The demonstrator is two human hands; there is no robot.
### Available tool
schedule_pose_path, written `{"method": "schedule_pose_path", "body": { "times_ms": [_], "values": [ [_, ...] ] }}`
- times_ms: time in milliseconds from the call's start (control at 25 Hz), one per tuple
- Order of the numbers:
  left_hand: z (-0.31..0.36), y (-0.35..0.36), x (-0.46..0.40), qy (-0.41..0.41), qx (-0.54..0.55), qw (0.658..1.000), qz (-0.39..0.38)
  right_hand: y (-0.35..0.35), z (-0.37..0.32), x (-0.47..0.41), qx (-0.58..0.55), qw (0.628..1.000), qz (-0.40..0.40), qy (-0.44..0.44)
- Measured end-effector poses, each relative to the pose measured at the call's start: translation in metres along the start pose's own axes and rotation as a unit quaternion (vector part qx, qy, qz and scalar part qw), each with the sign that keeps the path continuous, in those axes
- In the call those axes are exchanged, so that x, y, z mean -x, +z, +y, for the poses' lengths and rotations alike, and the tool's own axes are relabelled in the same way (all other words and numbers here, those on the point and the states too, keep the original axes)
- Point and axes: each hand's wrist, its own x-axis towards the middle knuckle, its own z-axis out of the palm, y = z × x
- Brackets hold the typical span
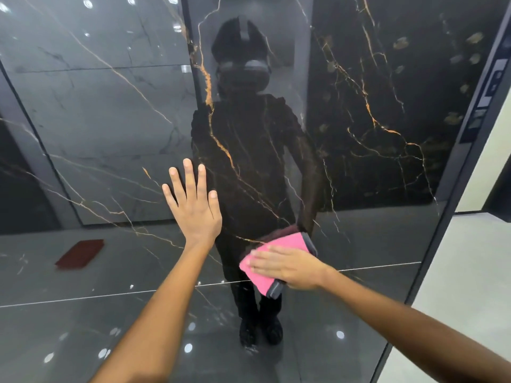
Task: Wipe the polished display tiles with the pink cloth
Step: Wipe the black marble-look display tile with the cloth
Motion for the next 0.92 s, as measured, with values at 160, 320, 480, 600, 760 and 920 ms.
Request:
{"method": "schedule_pose_path", "body": {
  "times_ms": [160, 320, 480, 600, 760, 920],
  "values": [
    [-0.002, 0.002, 0.0, 0.005, 0.009, 1.0, 0.001, -0.059, 0.084, -0.064, -0.08, 0.906, 0.22, 0.352],
    [-0.002, 0.001, -0.001, 0.006, 0.014, 1.0, 0.004, -0.018, 0.016, -0.051, -0.015, 0.989, 0.063, 0.131],
    [-0.001, -0.001, 0.0, 0.001, 0.006, 1.0, 0.0, 0.025, -0.008, 0.014, 0.096, 0.994, 0.026, 0.038],
    [-0.001, 0.0, 0.001, -0.003, -0.001, 1.0, 0.003, -0.009, 0.057, 0.01, 0.078, 0.939, 0.159, 0.295],
    [0.001, -0.002, -0.002, -0.003, -0.012, 1.0, -0.008, -0.023, 0.046, -0.022, 0.025, 0.916, 0.135, 0.377],
    [0.016, -0.016, -0.002, -0.049, 0.043, 0.998, -0.023, -0.028, 0.065, -0.006, 0.074, 0.95, 0.137, 0.269]
  ]
}}
